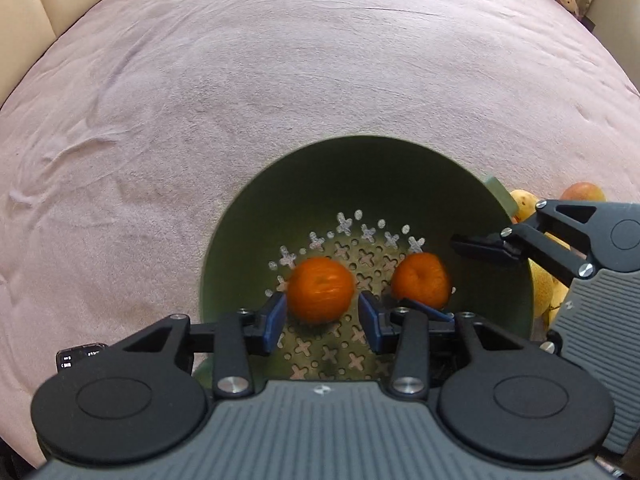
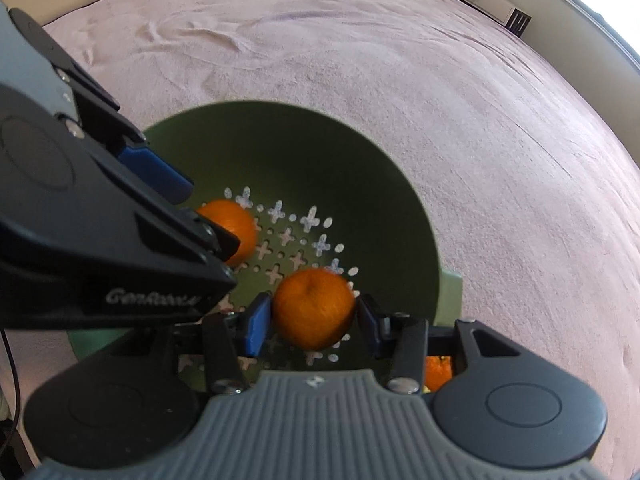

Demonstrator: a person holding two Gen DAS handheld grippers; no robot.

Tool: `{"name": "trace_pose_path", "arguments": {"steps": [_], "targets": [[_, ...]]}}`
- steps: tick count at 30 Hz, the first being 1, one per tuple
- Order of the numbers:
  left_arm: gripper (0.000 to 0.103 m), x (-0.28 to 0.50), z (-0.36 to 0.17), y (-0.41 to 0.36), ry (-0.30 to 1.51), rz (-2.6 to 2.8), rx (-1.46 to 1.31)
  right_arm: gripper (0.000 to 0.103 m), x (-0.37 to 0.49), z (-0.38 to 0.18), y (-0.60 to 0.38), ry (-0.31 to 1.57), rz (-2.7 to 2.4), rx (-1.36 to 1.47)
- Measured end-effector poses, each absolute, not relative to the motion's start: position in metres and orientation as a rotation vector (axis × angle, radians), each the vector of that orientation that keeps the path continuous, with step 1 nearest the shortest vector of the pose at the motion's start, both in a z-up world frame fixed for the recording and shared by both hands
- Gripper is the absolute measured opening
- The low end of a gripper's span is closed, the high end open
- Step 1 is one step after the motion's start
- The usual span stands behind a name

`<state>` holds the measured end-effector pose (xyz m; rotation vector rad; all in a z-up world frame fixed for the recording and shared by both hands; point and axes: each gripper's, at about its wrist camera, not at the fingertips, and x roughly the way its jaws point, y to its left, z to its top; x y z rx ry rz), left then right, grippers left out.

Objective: Organize fruits
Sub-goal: 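Withdraw both open tools from the colander back toward the fruit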

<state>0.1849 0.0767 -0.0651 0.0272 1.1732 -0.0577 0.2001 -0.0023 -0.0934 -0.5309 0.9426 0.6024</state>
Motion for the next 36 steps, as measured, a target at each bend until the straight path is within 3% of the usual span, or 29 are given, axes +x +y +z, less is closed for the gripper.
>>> {"name": "trace_pose_path", "arguments": {"steps": [9,36], "targets": [[0.059,0.180,-0.047,0.070,1.118,-0.031,0.035,0.059,0.196,-0.081,-0.009,0.911,0.598,-0.492],[0.061,0.143,0.002,0.013,0.900,-0.113,0.042,0.069,0.161,-0.027,-0.093,0.764,0.315,-0.233]]}}
